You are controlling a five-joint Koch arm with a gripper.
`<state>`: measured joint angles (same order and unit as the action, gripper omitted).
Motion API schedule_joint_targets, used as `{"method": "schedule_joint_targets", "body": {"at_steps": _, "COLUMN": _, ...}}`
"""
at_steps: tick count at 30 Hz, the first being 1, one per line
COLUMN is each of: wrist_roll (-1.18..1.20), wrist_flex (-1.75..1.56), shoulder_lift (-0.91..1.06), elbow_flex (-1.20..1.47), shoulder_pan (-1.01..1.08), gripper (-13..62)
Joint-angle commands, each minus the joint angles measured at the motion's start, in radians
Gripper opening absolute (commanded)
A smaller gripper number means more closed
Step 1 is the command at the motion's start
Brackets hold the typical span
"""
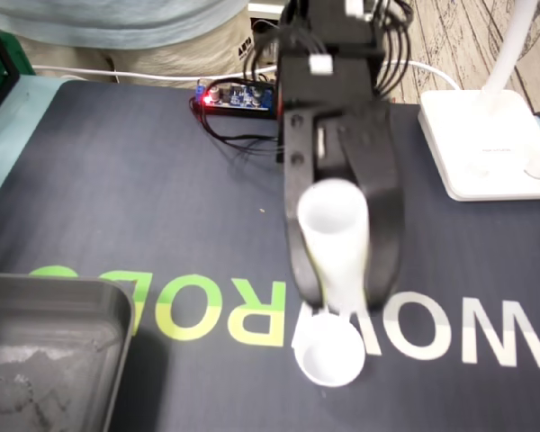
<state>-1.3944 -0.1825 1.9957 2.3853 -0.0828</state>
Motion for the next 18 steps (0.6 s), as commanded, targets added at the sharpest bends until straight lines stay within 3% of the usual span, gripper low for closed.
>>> {"method": "schedule_joint_targets", "body": {"at_steps": 1, "wrist_roll": -0.081, "wrist_flex": -0.13, "shoulder_lift": -0.035, "elbow_flex": -0.021, "shoulder_pan": 0.0, "gripper": 2.0}}
{"method": "schedule_joint_targets", "body": {"at_steps": 8, "wrist_roll": -0.097, "wrist_flex": -0.314, "shoulder_lift": -0.196, "elbow_flex": -0.011, "shoulder_pan": -0.026, "gripper": 2.0}}
{"method": "schedule_joint_targets", "body": {"at_steps": 18, "wrist_roll": -0.144, "wrist_flex": -0.341, "shoulder_lift": -0.259, "elbow_flex": 0.002, "shoulder_pan": -0.043, "gripper": 2.0}}
